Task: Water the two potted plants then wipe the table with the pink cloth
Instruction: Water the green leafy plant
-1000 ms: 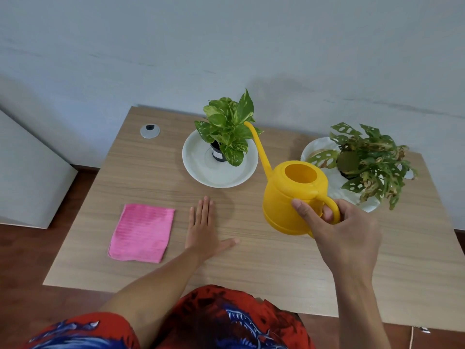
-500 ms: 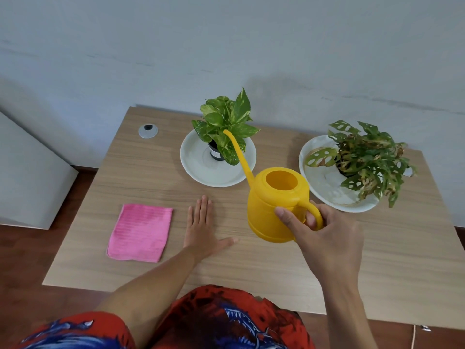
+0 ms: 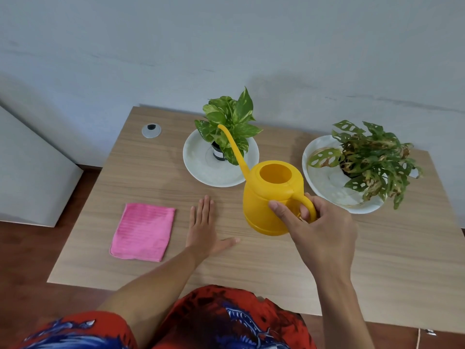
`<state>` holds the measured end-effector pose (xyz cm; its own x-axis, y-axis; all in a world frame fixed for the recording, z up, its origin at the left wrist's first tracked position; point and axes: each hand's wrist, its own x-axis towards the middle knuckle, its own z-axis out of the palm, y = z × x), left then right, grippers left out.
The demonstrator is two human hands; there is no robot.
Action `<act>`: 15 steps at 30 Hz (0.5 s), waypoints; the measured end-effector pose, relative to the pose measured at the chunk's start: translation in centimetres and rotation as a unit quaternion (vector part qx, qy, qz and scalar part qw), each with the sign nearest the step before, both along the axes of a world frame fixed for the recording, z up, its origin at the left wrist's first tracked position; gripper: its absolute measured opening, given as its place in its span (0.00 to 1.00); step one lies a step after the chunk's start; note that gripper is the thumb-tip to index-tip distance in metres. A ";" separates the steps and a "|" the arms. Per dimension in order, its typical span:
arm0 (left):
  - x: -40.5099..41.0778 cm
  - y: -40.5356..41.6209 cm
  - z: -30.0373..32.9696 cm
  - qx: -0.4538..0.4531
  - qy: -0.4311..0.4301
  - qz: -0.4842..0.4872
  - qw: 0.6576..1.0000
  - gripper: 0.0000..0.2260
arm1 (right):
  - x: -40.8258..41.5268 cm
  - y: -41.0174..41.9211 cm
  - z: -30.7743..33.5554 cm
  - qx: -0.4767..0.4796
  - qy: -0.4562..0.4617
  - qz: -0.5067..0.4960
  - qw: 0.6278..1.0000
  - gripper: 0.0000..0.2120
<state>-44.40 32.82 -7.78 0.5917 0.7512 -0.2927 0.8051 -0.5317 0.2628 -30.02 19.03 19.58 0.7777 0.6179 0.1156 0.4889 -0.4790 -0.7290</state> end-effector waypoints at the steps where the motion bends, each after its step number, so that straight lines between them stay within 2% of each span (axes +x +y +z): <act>1: 0.0 0.0 0.1 0.000 0.000 0.000 1.000 0.65 | 0.1 0.1 0.1 0.000 -0.001 -0.002 1.000 0.28; 15: 0.2 0.0 0.3 -0.016 -0.001 0.006 1.000 0.65 | 1.6 1.3 0.9 0.008 -0.009 -0.012 1.000 0.29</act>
